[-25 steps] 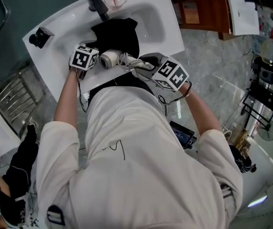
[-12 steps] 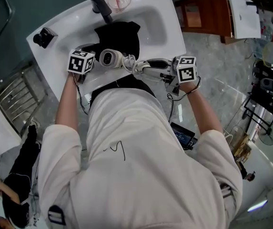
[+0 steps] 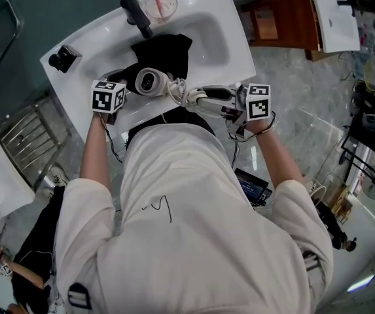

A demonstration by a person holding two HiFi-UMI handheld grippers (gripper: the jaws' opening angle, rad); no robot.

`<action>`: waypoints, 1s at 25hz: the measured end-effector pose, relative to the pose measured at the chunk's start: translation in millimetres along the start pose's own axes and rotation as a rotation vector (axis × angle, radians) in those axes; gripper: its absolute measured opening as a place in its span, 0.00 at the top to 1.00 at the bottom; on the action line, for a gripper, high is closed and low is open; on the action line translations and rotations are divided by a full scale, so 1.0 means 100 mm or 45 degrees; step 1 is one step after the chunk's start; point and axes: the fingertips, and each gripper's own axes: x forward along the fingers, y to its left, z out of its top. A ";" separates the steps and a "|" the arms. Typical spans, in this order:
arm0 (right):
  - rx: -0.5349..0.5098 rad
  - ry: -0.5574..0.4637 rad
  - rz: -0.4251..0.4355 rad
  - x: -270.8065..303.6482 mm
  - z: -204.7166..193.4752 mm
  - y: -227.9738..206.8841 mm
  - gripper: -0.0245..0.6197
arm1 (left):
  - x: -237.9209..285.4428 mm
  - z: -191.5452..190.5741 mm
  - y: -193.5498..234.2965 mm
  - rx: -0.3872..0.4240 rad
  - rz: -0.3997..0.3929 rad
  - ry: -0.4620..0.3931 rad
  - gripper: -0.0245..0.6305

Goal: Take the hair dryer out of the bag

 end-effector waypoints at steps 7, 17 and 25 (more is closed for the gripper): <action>-0.003 0.050 0.071 0.12 -0.12 0.18 0.71 | -0.04 0.11 -0.08 -0.022 -0.034 -0.065 0.93; 0.013 -0.034 0.086 0.18 -0.02 0.24 0.71 | -0.09 0.14 -0.09 -0.026 -0.068 -0.094 0.93; 0.008 -0.238 0.067 -0.07 0.22 0.50 0.71 | -0.28 -0.03 0.01 -0.026 -0.050 -0.078 0.93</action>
